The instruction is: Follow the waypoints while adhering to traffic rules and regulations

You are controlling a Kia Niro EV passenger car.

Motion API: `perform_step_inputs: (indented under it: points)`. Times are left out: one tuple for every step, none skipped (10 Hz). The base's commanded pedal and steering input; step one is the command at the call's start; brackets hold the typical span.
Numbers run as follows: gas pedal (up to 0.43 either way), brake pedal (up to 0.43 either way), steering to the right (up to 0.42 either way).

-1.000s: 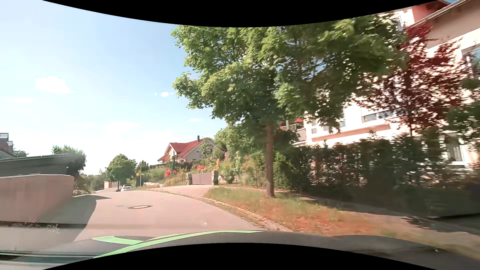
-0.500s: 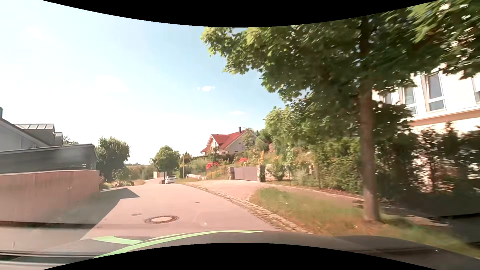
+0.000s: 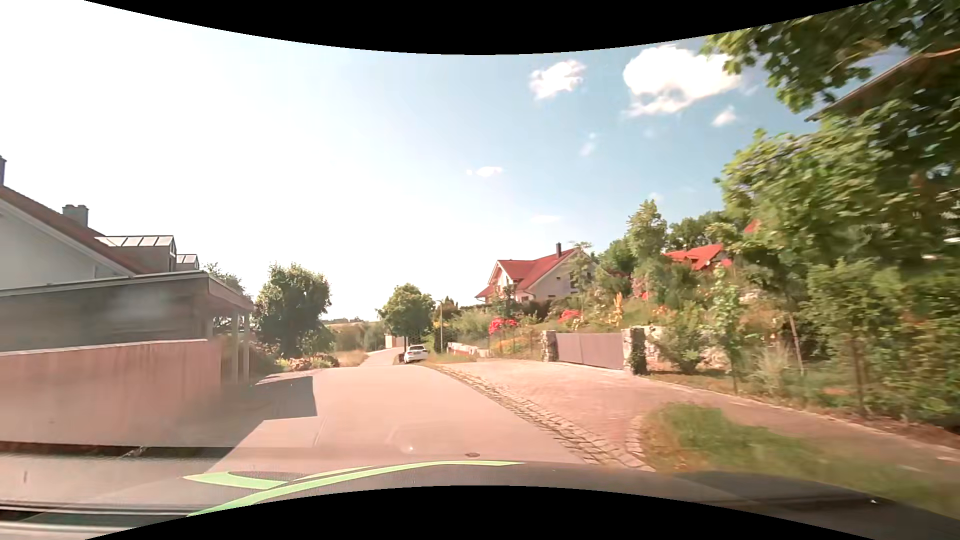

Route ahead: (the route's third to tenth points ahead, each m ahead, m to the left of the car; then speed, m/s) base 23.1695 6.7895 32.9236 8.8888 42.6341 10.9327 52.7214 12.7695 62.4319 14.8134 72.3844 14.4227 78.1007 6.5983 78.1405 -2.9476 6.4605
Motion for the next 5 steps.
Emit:
perform_step_inputs:
  points:
    - [0.169, 0.000, -0.155]
    - [0.169, 0.000, -0.138]
    - [0.169, 0.000, -0.122]
    - [0.169, 0.000, -0.112]
    - [0.169, 0.000, -0.108]
